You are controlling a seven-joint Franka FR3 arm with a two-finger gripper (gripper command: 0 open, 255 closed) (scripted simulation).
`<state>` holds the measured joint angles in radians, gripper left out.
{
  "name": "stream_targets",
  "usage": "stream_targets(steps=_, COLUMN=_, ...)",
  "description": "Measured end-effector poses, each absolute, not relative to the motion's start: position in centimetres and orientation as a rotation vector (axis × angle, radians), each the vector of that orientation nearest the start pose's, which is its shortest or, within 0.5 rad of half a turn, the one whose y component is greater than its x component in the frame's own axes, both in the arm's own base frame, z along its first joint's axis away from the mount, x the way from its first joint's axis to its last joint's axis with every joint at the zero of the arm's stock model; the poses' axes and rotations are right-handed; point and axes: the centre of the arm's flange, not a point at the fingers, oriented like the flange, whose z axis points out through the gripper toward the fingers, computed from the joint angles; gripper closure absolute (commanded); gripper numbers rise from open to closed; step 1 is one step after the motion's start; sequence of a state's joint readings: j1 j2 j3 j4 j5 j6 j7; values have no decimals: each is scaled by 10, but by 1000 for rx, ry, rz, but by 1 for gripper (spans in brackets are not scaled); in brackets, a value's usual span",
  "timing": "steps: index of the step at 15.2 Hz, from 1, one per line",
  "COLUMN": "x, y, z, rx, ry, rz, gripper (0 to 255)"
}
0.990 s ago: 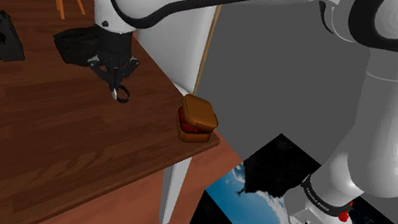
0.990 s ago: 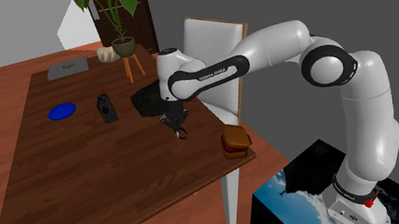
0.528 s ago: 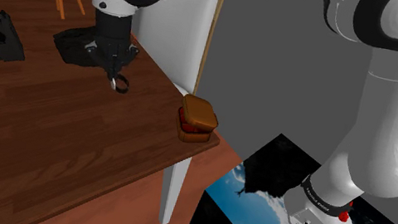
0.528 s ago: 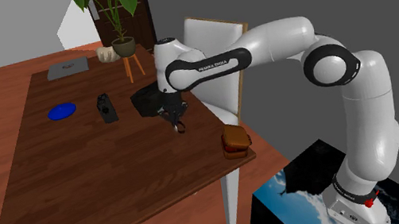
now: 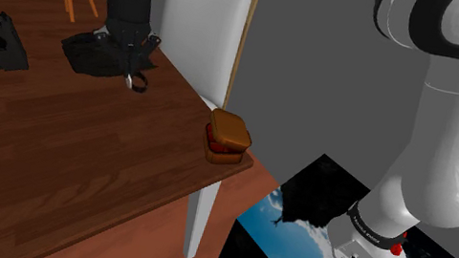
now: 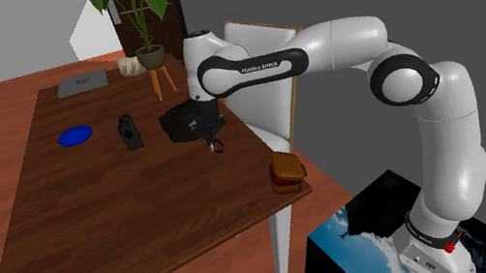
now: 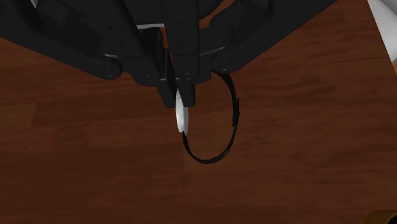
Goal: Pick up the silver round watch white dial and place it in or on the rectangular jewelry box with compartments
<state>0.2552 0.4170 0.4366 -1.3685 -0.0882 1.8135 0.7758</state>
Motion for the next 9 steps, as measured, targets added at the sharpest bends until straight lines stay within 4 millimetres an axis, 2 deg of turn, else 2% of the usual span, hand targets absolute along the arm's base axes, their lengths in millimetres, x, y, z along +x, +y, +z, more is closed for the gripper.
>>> stream_targets(steps=4, x=557, y=384, z=522, rx=-3030, ry=158, rz=12, gripper=255)
stream_targets(steps=9, x=517, y=337, z=534, rx=-3031, ry=157, rz=12, gripper=255)
